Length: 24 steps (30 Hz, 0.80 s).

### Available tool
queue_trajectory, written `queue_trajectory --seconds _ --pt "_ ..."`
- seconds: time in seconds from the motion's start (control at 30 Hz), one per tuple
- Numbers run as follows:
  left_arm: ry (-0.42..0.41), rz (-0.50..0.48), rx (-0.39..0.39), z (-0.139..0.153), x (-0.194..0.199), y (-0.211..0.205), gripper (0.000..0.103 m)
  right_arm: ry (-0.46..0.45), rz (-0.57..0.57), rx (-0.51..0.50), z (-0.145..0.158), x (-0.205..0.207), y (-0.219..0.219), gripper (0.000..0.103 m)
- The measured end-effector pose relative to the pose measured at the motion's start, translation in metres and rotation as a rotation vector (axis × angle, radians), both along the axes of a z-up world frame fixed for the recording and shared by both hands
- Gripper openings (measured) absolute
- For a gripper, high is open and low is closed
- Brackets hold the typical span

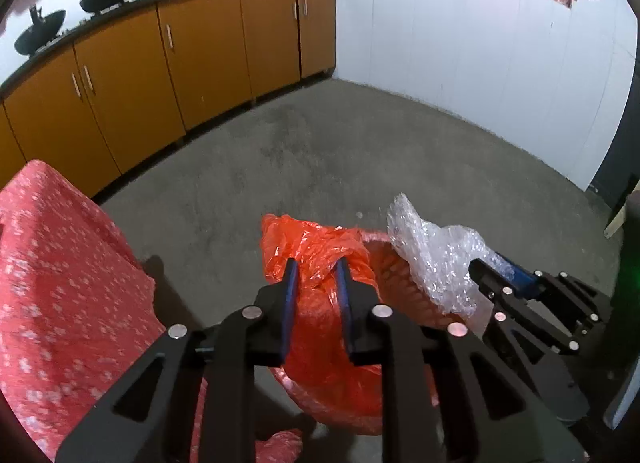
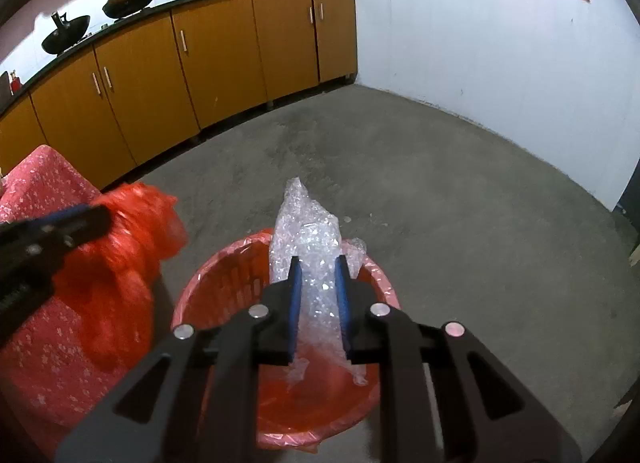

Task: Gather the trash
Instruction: 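Carry the orange bag with the left tool while the right carries bubble wrap, open both over the red basket, then move both open tools back to the bag pile on the table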

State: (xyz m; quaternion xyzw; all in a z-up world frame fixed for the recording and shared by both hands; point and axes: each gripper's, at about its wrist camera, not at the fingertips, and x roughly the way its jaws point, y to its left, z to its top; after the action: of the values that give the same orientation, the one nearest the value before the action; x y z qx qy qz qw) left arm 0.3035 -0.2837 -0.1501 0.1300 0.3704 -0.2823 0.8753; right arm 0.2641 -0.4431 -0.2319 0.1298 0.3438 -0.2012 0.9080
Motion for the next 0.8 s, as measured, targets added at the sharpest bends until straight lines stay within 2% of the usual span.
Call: queue_trajectory --seconds 0.1,0.23,0.4,0.63,0.73,0.8 --pt "0.029 0.0 0.011 -0.009 0.005 -0.008 0.031 0.001 0.003 0.018 -0.002 0.008 -0.002 0.023" --pt "0.028 -0.002 0.019 -0.013 0.004 -0.011 0.041 -0.003 0.007 0.01 -0.002 0.012 0.0 0.025" --pt "0.024 0.031 0.001 -0.007 0.005 -0.007 0.041 -0.019 0.014 -0.022 0.006 0.005 0.005 0.029" --pt "-0.047 0.128 -0.065 0.033 0.005 0.028 0.042 -0.07 0.032 -0.078 0.04 0.006 0.018 0.033" --pt "-0.072 0.181 -0.112 0.058 0.004 0.053 0.045 -0.107 0.059 -0.099 0.066 0.01 0.031 0.038" --pt "-0.098 0.212 -0.145 0.072 0.002 0.074 0.05 -0.141 0.081 -0.089 0.087 0.012 0.043 0.049"
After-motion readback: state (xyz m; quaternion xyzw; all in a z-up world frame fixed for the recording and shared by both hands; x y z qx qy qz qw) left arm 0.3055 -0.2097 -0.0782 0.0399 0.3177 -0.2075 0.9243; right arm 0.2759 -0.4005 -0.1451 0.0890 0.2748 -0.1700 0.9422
